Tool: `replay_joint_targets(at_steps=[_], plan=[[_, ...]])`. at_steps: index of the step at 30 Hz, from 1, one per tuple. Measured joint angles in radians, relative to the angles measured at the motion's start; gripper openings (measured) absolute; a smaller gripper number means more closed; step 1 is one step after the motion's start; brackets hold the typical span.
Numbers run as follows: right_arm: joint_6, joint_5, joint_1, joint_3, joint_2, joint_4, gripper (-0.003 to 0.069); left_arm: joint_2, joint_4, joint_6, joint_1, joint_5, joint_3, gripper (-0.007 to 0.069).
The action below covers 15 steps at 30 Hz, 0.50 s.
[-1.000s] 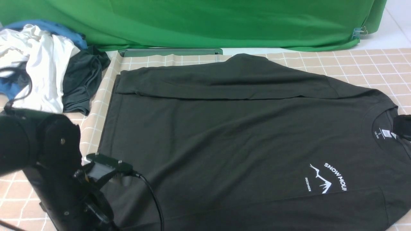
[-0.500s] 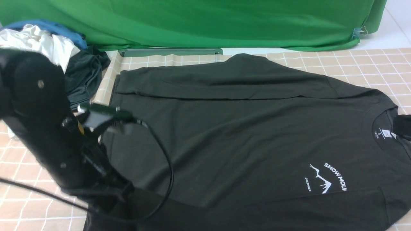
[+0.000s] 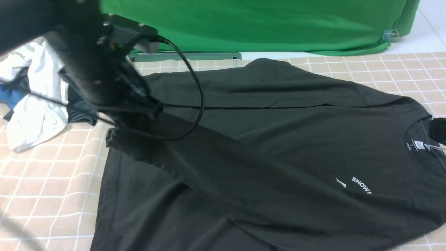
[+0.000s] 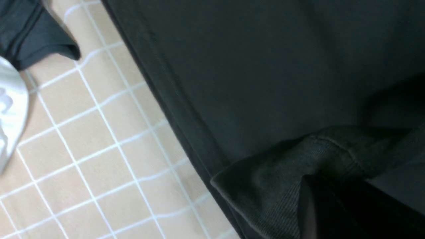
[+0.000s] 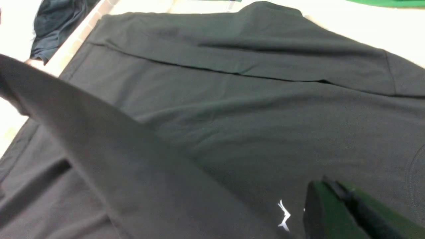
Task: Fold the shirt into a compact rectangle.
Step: 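Fold the left side of the black T-shirt inward over its body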
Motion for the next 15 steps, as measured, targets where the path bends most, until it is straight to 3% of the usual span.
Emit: replay_joint_targets(at_steps=[10, 12, 15], plan=[[0.0, 0.0, 0.0, 0.0, 0.0, 0.0, 0.005, 0.26, 0.061, -0.004, 0.087, -0.031, -0.159, 0.0024], [0.0, 0.0, 0.0, 0.0, 0.0, 0.0, 0.0051, 0.286, 0.068, -0.004, 0.097, -0.07, -0.167, 0.0052], [0.0, 0.0, 0.0, 0.0, 0.0, 0.0, 0.0052, 0.298, 0.074, -0.004, 0.104, -0.121, -0.173, 0.0159]])
